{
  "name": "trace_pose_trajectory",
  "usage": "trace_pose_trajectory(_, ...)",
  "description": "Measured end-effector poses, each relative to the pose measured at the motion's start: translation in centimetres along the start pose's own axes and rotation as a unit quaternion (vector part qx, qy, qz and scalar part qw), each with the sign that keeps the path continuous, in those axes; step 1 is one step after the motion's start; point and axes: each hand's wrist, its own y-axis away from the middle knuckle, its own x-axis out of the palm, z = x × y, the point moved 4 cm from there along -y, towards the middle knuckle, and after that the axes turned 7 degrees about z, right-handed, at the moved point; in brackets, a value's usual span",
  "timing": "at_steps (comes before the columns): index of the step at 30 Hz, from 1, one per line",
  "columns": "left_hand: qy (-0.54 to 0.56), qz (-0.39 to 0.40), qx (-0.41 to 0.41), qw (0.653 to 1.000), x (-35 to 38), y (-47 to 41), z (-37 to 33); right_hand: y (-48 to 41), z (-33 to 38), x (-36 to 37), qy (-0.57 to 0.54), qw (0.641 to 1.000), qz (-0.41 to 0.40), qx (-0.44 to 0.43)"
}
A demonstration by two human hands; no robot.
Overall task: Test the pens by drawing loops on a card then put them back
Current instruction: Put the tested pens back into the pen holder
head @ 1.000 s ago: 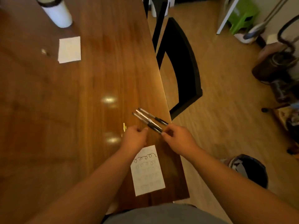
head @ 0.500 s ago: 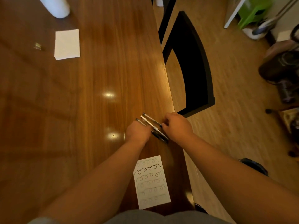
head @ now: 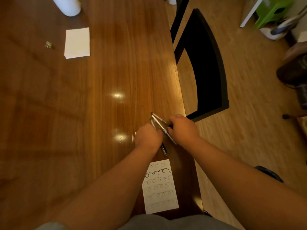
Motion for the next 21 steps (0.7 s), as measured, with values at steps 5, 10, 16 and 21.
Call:
trace_pose_trajectory(5,0.002,0.019,0.001,1.000,-0.3,0.8,0.3,0.4,-0.1,0.0,-0.045,0.998,0.027,0.022)
trace_pose_trajectory(10,0.008,-0.023,0.058,0.998,-1.1,3.1,0.3,3.4,-1.4,-1.0,-0.204,0.976,0.015,0.073)
trace_pose_trajectory(16,0.211,0.018,0.086,0.973,0.1,7.7,2.8,10.1,-3.3,-0.7,-0.367,0.923,0.073,0.089)
trace_pose_trajectory(21,0.400,0.098,0.018,0.911,3.2,13.2,6.2,17.5,-5.1,1.8,-0.414,0.893,0.146,0.101)
